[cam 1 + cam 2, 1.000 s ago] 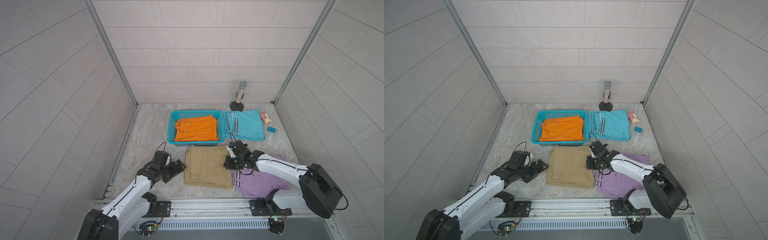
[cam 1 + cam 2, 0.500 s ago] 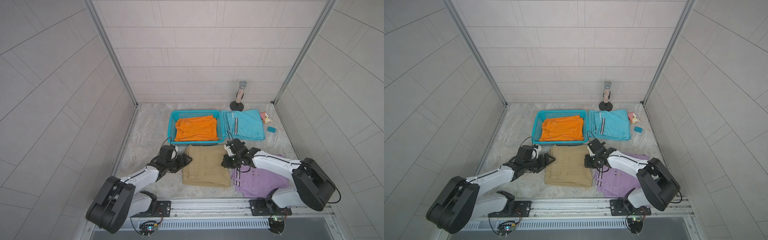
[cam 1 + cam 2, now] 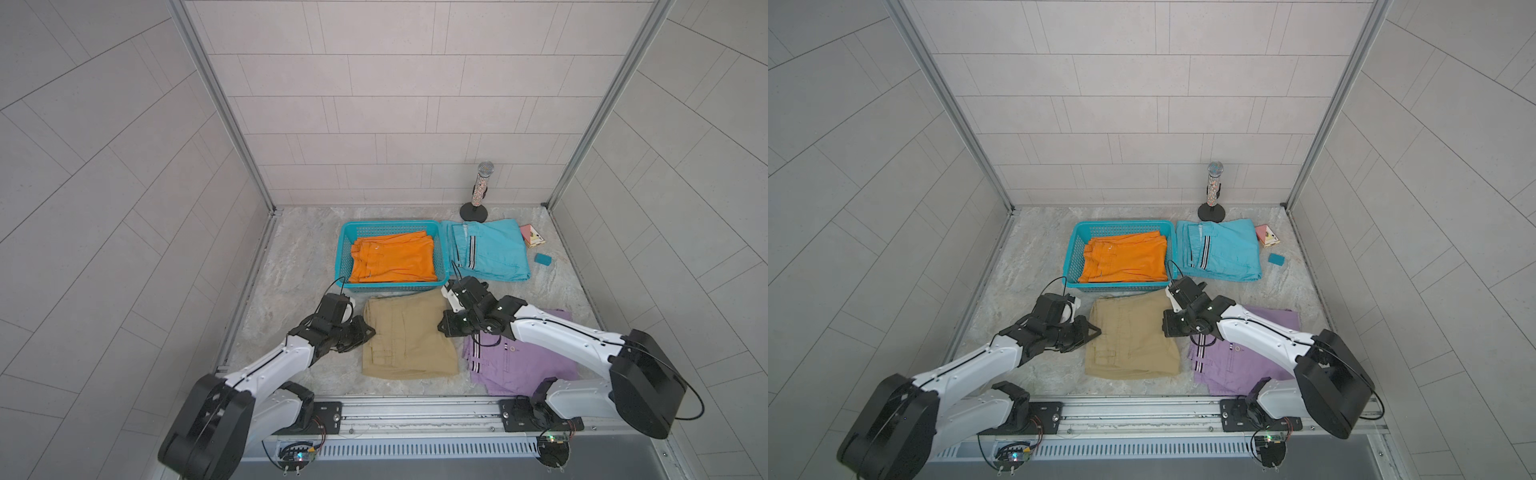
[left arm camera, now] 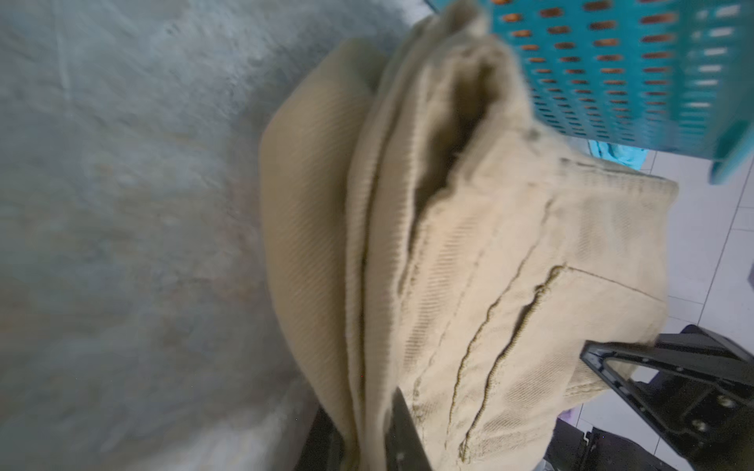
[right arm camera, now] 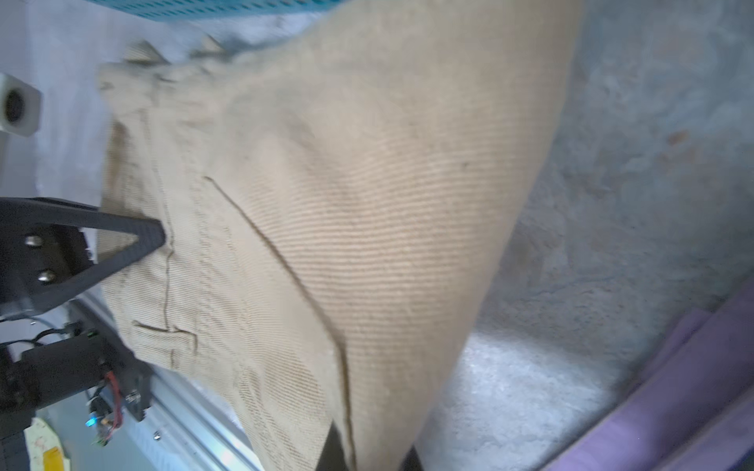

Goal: Put the folded long pants in the basket
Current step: Pick up the long pant at the center of the board, then place the long pant in the basket.

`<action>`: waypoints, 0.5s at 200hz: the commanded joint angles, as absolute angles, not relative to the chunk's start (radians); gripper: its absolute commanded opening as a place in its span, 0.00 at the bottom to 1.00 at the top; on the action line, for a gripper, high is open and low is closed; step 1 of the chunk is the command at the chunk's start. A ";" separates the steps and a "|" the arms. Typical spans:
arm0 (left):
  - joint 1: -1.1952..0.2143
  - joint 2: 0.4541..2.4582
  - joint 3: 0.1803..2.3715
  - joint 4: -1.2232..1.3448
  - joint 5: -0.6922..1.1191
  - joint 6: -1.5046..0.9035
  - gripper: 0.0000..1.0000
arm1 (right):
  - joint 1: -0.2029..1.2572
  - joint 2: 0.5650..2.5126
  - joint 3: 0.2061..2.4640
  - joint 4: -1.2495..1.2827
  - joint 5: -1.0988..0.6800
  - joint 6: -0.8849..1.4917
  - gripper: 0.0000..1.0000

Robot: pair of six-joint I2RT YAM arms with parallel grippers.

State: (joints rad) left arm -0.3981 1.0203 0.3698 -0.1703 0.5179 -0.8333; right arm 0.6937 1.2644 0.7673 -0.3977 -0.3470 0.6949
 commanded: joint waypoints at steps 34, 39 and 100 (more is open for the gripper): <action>-0.399 0.701 0.647 -0.576 0.448 -0.851 0.00 | 0.709 1.070 0.904 -0.571 -0.270 0.681 0.00; -0.397 0.706 0.680 -0.591 0.450 -0.843 0.00 | 0.709 1.064 0.925 -0.583 -0.268 0.676 0.00; -0.367 1.011 1.030 -0.644 0.495 -0.676 0.00 | 0.629 1.203 1.247 -0.647 -0.292 0.569 0.00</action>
State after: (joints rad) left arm -0.3916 0.9058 0.9134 -0.6025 0.4911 -0.7868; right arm 0.6739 1.1370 1.1427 -0.6395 -0.2970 0.6243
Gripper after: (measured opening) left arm 0.160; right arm 0.096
